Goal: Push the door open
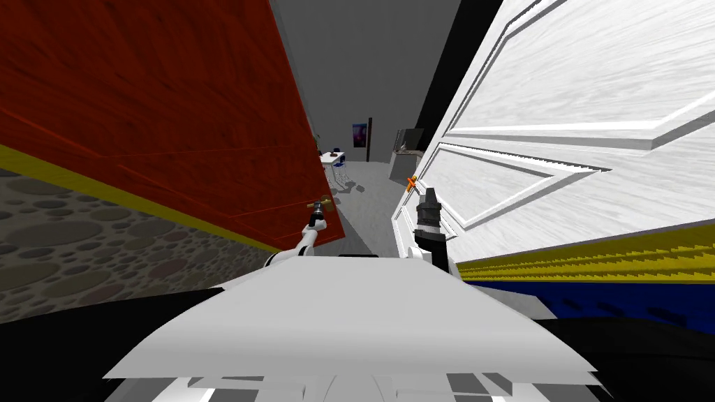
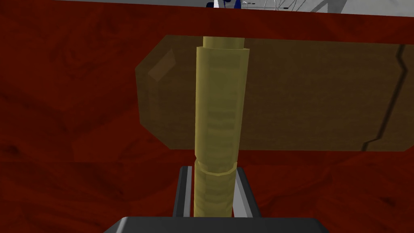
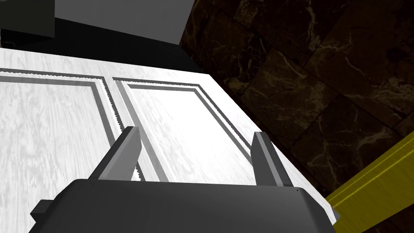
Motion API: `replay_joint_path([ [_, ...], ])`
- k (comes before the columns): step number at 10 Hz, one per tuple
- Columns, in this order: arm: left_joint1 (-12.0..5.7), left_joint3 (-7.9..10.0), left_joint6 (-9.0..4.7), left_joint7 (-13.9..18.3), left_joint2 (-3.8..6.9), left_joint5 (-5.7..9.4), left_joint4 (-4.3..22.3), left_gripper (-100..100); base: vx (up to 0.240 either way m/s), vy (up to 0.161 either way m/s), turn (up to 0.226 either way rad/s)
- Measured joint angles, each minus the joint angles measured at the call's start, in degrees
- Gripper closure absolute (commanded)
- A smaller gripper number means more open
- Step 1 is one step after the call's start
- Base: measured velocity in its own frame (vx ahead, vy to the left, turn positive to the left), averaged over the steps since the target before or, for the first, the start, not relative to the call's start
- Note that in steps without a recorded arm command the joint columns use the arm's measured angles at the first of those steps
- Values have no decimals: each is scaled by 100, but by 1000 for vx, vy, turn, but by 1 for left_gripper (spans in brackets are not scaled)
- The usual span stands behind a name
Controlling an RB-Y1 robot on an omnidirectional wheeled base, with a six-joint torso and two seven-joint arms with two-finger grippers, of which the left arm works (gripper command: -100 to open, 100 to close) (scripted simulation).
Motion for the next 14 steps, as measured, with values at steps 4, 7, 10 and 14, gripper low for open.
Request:
replay_joint_path([
  [4, -251, 7, -165, 58, 143, 35, 443, 100, 179, -130, 203],
  [7, -314, 5, -192, 98, 216, 52, 569, 100, 167, -94, 140],
  [10, -226, 46, -132, 94, 223, 68, 423, 100, 112, -43, 43],
  [14, -155, 249, -86, 7, 280, 130, 387, 100, 183, -55, 55],
])
